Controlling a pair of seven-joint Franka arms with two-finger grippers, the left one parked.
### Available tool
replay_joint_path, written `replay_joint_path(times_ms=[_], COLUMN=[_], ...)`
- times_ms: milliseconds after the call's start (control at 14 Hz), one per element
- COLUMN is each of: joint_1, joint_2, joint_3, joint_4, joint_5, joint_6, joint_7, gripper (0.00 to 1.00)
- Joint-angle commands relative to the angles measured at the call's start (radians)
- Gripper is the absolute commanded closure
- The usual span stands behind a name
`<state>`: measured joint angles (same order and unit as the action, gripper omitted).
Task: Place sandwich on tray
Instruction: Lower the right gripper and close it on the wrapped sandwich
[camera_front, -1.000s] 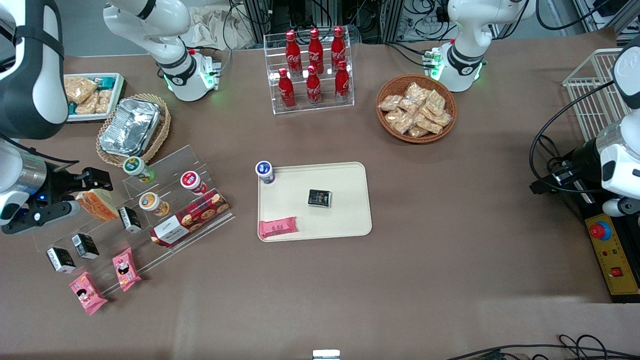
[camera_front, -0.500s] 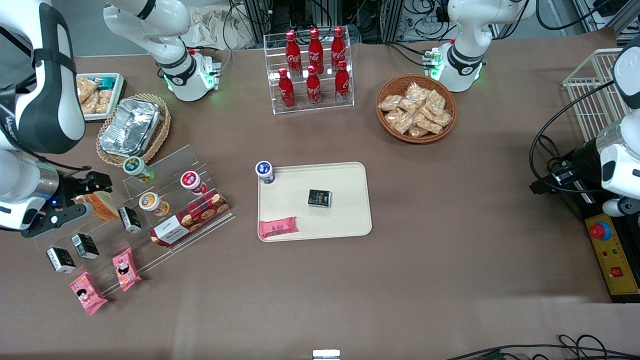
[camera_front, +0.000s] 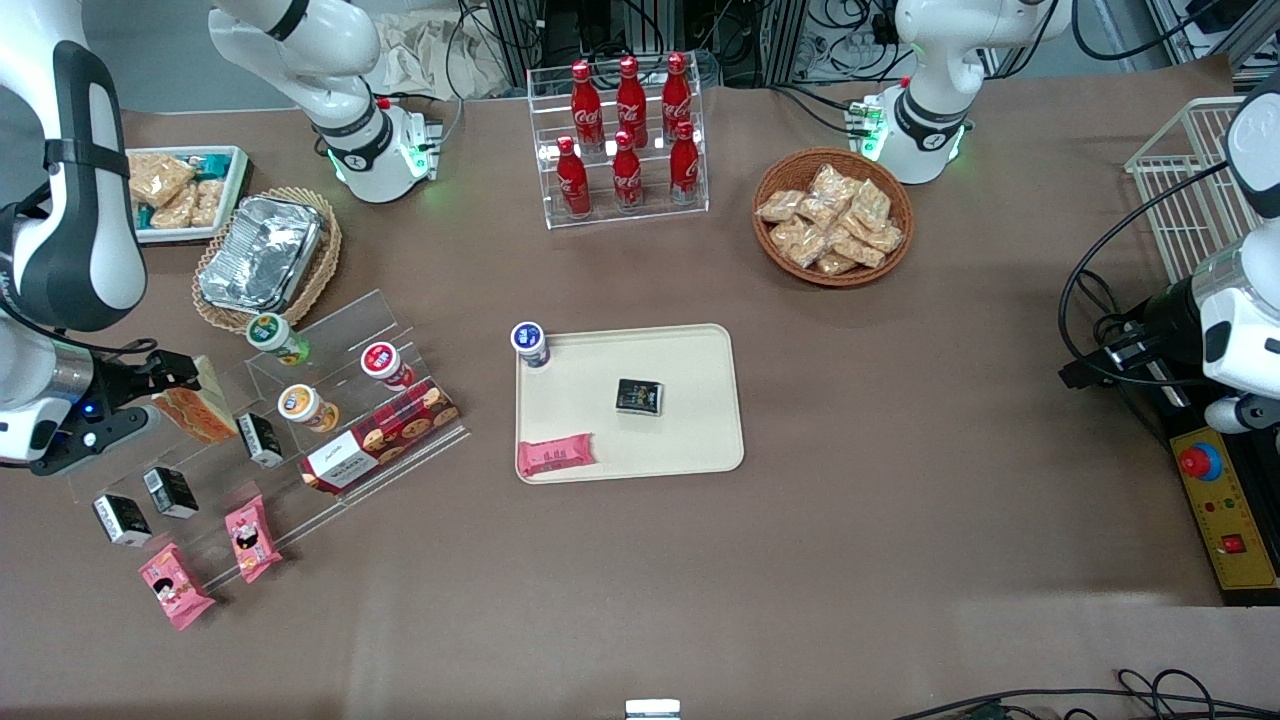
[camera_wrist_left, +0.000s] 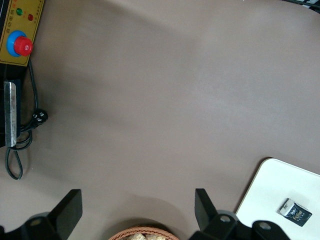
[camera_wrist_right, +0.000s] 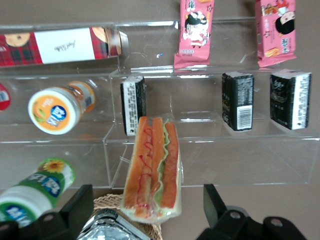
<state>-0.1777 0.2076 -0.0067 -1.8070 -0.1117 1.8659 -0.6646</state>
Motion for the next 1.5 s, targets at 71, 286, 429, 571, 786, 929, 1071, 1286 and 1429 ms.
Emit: replay_joint_path(times_ms=[71, 286, 429, 571, 786, 929, 1071, 1286, 1429], joint_1=[-0.02, -0.02, -0.023, -0.028, -0.032, -0.032, -0.037, -0.023, 0.018], joint_2=[-0.068, -0.073, -0.071, -0.068, -0.062, -0.062, -0.056, -0.053, -0.03], joint_3=[0.005, 0.005, 0.005, 0.005, 0.005, 0.005, 0.005, 0.011, 0.013], joint_4=[-0.133, -0.15, -0.147, -0.147, -0.147, -0.144, -0.129, -0.063, 0.045], joint_5=[-0.003, -0.003, -0.003, -0.003, -0.003, -0.002, 0.001, 0.0, 0.0], joint_6=[0.094, 0.116, 0.118, 0.119, 0.128, 0.13, 0.124, 0.089, -0.011], joint_7=[-0.035, -0.035, -0.036, -0.044, -0.078, -0.082, -0.087, -0.086, -0.084], gripper=[0.02, 0.15, 0.32, 0.4, 0.53, 0.77, 1.0, 1.0, 1.0])
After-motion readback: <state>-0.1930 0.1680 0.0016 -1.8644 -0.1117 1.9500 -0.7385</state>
